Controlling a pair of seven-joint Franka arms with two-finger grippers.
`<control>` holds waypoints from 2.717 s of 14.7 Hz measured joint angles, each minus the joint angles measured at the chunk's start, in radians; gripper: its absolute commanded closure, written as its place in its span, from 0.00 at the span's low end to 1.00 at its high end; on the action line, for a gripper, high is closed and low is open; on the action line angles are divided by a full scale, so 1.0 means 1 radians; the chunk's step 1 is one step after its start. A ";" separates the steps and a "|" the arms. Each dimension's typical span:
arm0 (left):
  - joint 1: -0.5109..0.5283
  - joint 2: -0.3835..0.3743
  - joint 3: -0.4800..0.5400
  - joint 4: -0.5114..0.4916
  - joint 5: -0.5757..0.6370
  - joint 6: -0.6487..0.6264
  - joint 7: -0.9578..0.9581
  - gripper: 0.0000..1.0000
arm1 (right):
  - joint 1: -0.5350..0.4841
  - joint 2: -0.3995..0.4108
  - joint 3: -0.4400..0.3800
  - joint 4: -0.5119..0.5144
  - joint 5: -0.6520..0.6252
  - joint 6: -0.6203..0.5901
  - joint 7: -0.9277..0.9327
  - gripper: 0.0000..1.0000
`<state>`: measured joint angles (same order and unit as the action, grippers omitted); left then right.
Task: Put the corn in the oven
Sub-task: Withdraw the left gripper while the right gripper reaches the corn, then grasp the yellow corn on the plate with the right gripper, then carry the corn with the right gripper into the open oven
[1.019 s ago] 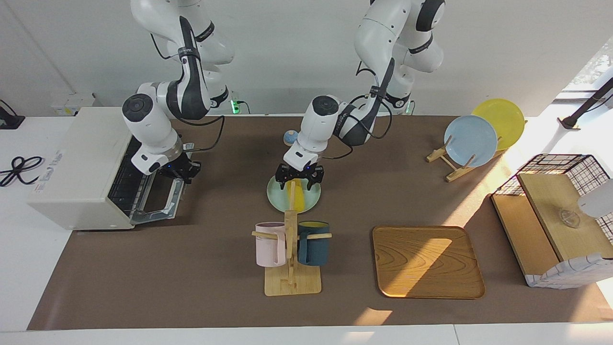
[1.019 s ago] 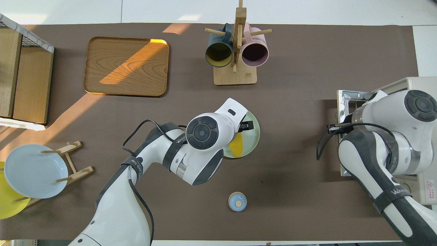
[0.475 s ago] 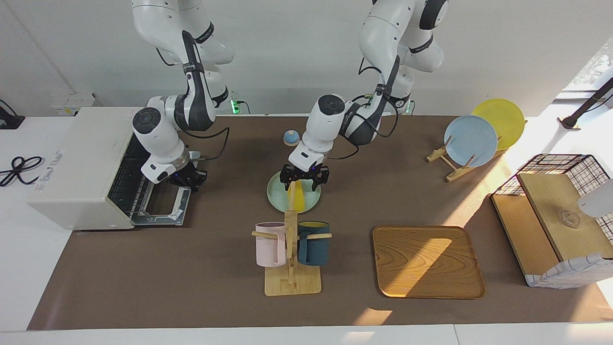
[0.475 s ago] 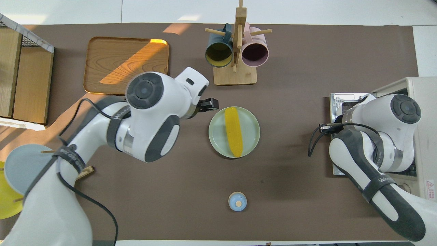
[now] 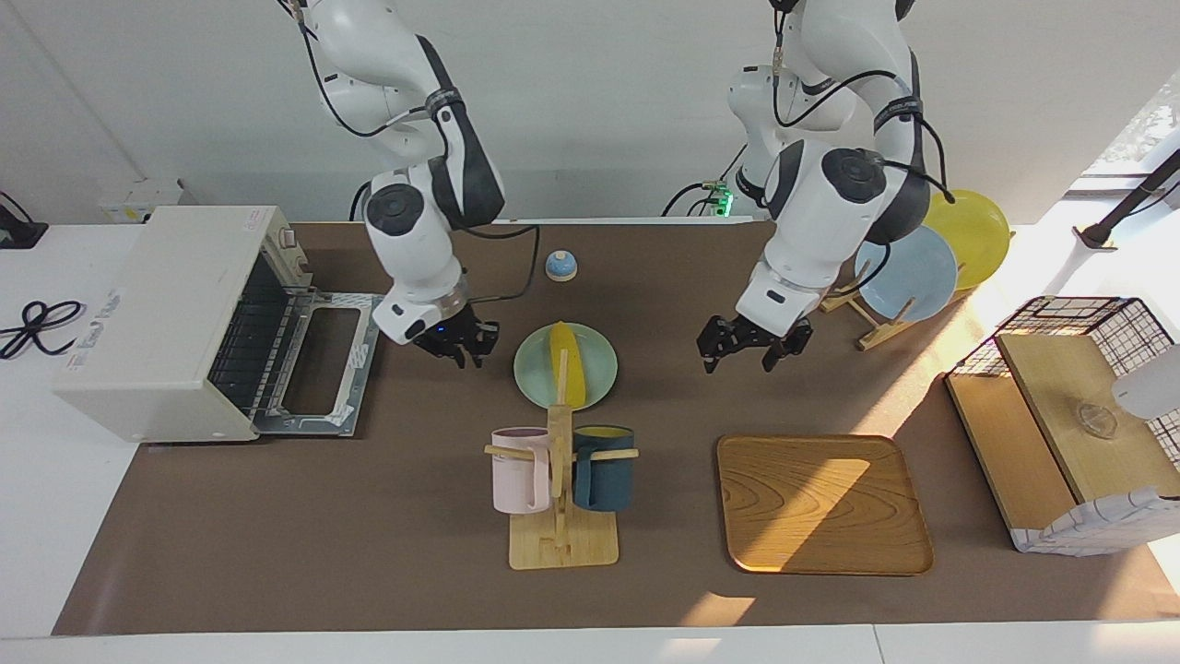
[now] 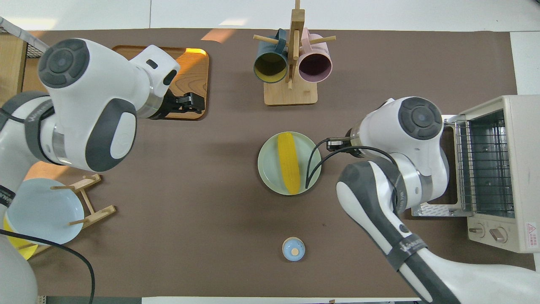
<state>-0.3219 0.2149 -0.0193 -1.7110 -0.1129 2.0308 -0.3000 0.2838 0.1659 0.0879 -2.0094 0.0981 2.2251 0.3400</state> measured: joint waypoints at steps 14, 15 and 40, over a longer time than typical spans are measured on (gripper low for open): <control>0.212 -0.195 0.000 0.067 0.090 -0.412 0.283 0.00 | 0.338 0.308 -0.008 0.271 -0.175 0.023 0.449 0.92; 0.193 -0.196 0.013 0.067 0.090 -0.419 0.283 0.00 | 0.338 0.308 -0.007 0.259 -0.175 0.040 0.449 1.00; 0.171 -0.231 0.039 0.069 0.092 -0.436 0.314 0.00 | -0.219 -0.047 -0.028 0.094 -0.282 -0.456 -0.123 1.00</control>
<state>-0.1508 -0.0158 0.0198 -1.6422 -0.0208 1.5948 0.0140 0.0649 0.1191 0.0603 -1.9154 -0.1836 1.7694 0.2166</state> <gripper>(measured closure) 0.000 0.978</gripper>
